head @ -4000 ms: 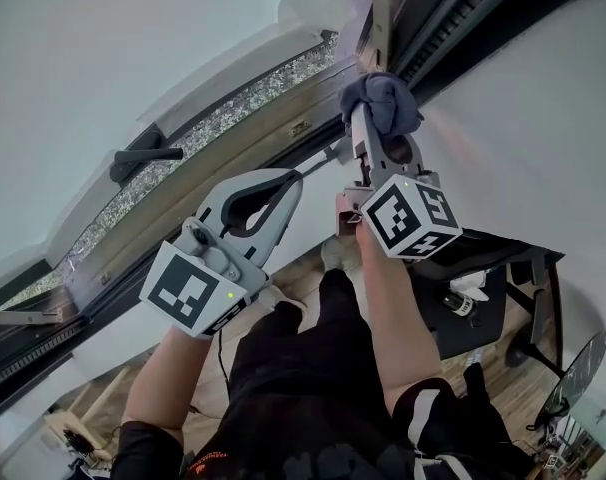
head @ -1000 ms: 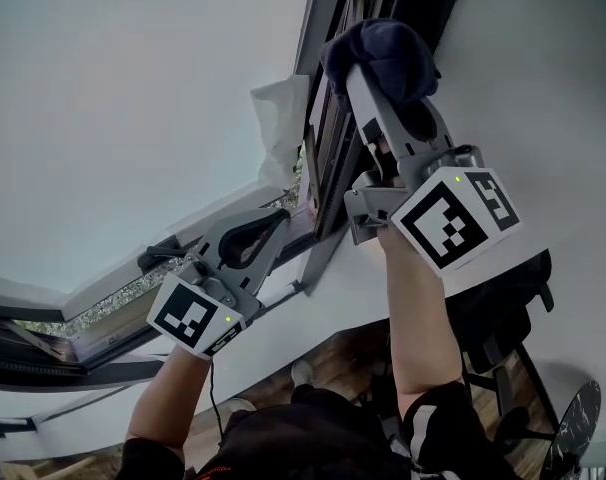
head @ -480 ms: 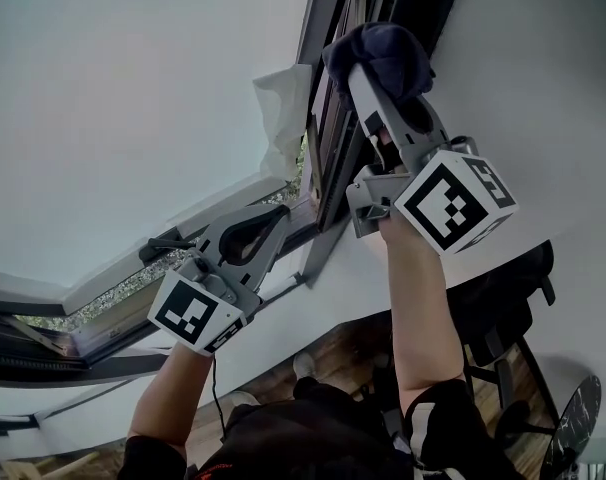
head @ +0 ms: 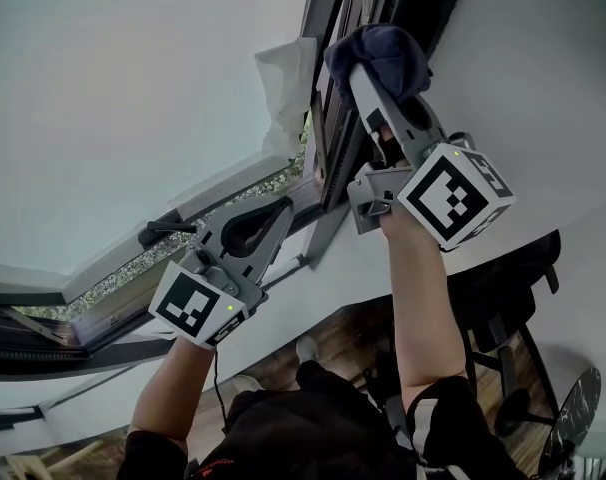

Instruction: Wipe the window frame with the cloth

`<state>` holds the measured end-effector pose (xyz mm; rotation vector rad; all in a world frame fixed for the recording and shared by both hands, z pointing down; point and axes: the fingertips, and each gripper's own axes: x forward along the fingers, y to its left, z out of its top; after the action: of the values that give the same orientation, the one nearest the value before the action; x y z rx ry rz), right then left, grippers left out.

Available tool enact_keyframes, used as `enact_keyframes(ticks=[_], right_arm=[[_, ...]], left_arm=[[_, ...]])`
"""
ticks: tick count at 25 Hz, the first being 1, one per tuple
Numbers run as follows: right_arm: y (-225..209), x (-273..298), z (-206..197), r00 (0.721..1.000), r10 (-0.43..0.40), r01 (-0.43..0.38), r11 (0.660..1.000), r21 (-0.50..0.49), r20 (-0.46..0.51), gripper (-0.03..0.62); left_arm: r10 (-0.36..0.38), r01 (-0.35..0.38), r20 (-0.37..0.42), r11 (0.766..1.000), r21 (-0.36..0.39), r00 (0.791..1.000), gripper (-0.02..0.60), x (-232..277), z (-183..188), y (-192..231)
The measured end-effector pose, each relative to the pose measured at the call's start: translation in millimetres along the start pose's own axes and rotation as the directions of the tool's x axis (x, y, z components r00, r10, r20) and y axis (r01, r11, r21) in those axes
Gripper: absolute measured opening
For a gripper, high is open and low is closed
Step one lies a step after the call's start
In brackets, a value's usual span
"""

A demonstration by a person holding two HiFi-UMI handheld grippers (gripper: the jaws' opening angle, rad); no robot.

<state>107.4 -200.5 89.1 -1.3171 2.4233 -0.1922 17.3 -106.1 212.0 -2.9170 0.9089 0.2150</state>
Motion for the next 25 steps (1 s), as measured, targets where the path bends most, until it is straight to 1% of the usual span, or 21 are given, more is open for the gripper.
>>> enact_keyframes(ticks=[2, 5, 7, 17, 20, 25], right_arm=[[2, -5, -7, 1.000, -0.003, 0.003, 1.000, 0.000, -0.005, 0.114], [-3, -8, -17, 1.000, -0.010, 0.010, 1.000, 0.011, -0.017, 0.114], [-7, -8, -24, 1.000, -0.015, 0.015, 1.000, 0.021, -0.023, 0.114], [-18, -14, -55, 0.998, -0.039, 0.042, 0.998, 0.054, -0.055, 0.114], [-23, -17, -66, 0.997, -0.046, 0.051, 0.996, 0.068, -0.066, 0.114], [-31, -21, -84, 0.995, -0.055, 0.062, 0.994, 0.091, -0.084, 0.114]], left_arm=[[-0.002, 0.002, -0.015, 1.000, -0.022, 1.000, 0.020, -4, -5, -5], [-0.003, 0.003, 0.006, 1.000, 0.000, 1.000, 0.020, -4, -9, -4], [-0.003, 0.003, 0.007, 1.000, 0.001, 1.000, 0.020, -4, -13, -3], [-0.004, 0.003, -0.027, 1.000, -0.024, 1.000, 0.020, -9, -31, -2], [-0.004, 0.002, -0.050, 0.999, -0.046, 0.999, 0.020, -9, -37, -3], [-0.010, 0.007, -0.061, 0.999, -0.045, 0.998, 0.020, -8, -50, -2]])
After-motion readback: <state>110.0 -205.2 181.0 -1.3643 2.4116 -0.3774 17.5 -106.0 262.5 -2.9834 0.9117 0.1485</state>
